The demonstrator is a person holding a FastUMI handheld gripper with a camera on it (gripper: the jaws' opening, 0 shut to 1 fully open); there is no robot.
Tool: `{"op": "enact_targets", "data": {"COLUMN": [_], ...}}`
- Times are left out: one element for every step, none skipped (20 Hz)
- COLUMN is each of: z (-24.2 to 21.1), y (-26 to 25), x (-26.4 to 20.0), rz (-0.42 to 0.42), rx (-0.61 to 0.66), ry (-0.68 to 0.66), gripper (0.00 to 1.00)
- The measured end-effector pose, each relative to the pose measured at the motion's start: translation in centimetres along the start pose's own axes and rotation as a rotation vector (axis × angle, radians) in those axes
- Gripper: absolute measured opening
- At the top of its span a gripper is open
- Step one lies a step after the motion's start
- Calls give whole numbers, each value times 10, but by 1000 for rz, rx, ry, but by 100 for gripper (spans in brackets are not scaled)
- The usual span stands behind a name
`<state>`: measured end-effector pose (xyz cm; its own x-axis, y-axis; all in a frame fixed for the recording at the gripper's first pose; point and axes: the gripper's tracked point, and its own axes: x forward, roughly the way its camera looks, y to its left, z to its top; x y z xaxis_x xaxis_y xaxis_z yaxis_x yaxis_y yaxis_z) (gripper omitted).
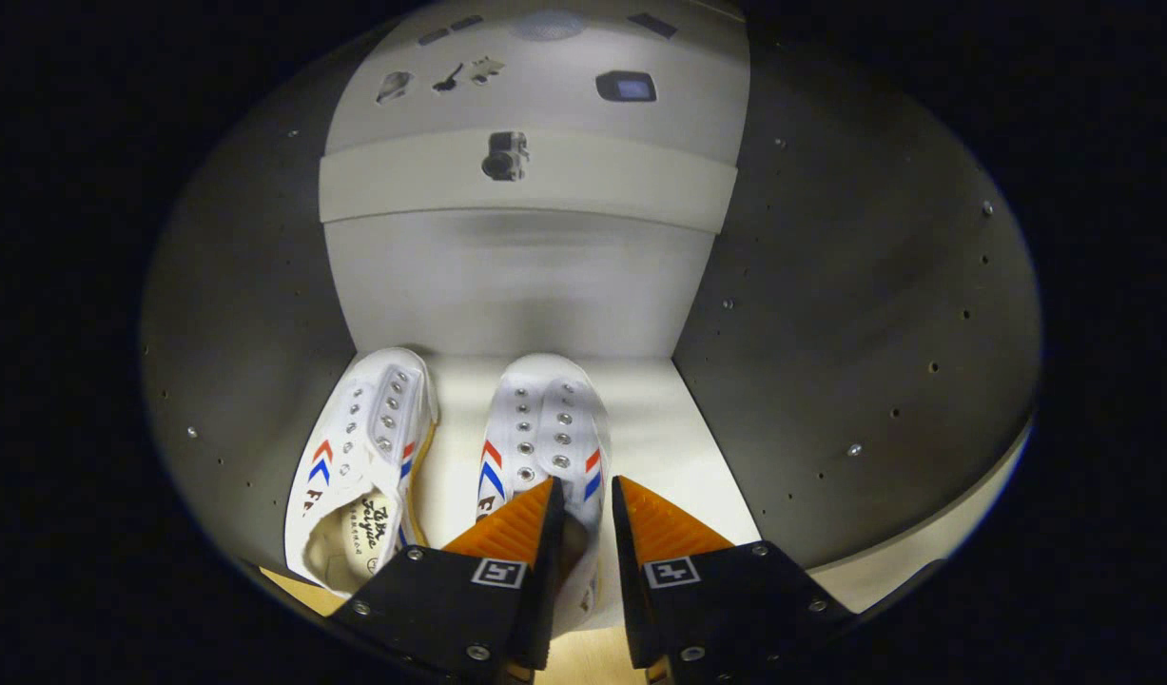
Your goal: Open the shoe cabinet door, grab the shoes and put them into the shoe cabinet, then close the shoe cabinet door.
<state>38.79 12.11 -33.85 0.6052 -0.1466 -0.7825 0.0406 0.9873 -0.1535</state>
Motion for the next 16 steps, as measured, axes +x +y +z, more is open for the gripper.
{"op": "enact_targets", "data": {"z": [5,10,13,15,17,20,23,24,27,27,26,20,14,6,-3,-13], "y": [-2,-3,-3,-3,-6,-7,-6,-6,-7,-8,-9,-12,-16,-20,-23,-25], "x": [-10,-21,-34,-48,-64,-79,-95,-112,-128,-145,-161,-178,-194,-210,-226,-239], "rz": [-9,-13,-15,-18,-27,-31,-32,-25,-17,-6,1,2,0,-7,-8,-8], "rx": [-14,-25,-36,-45,-55,-63,-65,-60,-49,-38,-31,-35,-36,-34,-37,-37], "ry": [-29,-59,-87,-116,-144,-179,-214,-245,-270,-292,-316,-336,-357,-375,-389,-392], "gripper": [33,37,39,42,44,48,50,53,54,56,57,60,61,64,65,66]}}
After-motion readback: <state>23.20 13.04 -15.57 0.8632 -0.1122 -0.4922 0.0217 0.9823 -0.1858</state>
